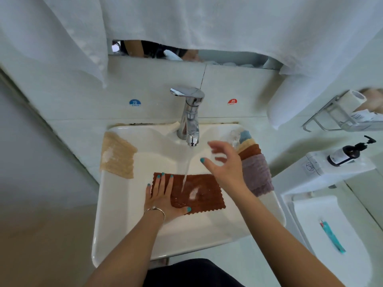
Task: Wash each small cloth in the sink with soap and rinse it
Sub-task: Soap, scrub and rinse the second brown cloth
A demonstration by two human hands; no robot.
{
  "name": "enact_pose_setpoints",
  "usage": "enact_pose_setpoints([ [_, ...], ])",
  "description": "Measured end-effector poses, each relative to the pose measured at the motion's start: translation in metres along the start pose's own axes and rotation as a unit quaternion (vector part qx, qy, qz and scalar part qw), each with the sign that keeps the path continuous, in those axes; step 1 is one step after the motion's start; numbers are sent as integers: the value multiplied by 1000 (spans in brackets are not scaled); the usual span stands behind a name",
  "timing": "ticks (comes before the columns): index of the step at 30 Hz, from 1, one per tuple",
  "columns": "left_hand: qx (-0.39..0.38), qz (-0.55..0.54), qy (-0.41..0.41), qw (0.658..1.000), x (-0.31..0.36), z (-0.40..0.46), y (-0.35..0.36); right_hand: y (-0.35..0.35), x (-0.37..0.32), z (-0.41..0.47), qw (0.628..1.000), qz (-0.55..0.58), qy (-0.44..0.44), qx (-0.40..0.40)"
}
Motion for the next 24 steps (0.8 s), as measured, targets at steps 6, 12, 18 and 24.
enact_pose_setpoints([
  [6, -7, 15, 10, 1000, -14, 0, -2, 37, 90, -48, 931, -180, 110, -299],
  [12, -36, 71, -20, 997, -44, 3, -15, 68, 111, -59, 833, -310, 53, -456],
  [18, -58, 127, -52, 989, -60, -4, -19, 90, 109, -65, 783, -356, -30, -509],
  [24, -73, 130, -42, 988, -50, 5, -21, 77, 114, -70, 758, -417, 32, -501],
])
Point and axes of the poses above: each hand's wrist, its own z-axis towards the middle knuckle, its own y-axis out of the palm, x = y × z, the point moved 3 cm from there along z, towards the middle knuckle, and after that the axes turned 12 degrees about -y, right-handed, at the moved point
